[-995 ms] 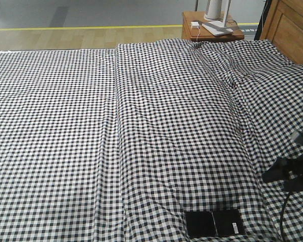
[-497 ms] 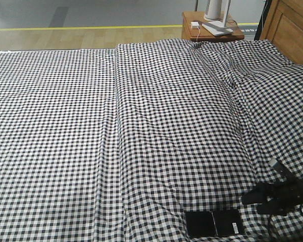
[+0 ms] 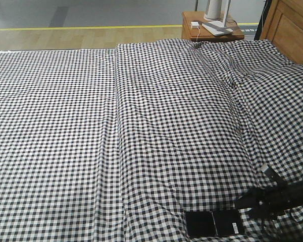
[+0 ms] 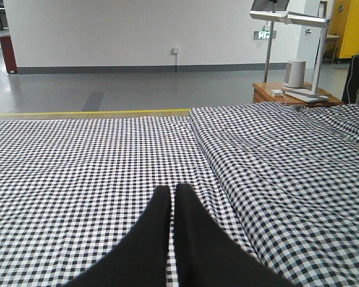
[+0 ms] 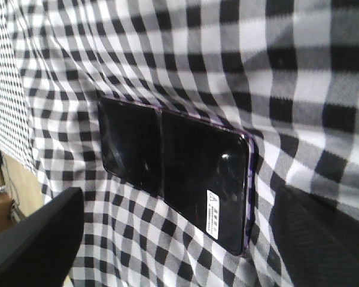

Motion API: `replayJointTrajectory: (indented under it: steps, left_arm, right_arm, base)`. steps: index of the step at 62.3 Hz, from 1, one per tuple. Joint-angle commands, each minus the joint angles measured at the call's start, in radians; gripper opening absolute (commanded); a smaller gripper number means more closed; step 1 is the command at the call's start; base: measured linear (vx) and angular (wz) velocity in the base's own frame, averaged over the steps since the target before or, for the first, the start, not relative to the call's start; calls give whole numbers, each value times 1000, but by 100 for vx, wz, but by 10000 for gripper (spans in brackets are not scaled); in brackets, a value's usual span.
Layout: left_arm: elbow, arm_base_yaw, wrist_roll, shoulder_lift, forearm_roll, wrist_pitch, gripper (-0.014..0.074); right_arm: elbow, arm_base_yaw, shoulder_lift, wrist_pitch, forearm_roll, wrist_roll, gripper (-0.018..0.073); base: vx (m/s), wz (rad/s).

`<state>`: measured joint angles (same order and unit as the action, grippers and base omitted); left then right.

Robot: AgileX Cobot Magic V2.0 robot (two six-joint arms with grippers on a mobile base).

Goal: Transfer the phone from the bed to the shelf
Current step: 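Lower the right gripper toward the black phone on the sheet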

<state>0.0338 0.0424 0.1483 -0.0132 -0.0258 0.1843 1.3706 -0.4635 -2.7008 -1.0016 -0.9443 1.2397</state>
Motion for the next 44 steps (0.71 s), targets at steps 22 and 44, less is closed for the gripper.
replayJointTrajectory:
  steps: [22,44]
  left_arm:
    - [-21,-4,-6,-13,-9,-72,1]
    - [-21,-4,-6,-13,-9,-72,1]
  right_arm:
    - [12,-1,-51,-93,-78,52,595]
    - [12,94,-72,-85,-103,75,595]
  base:
    - [0,0]
    - [0,0]
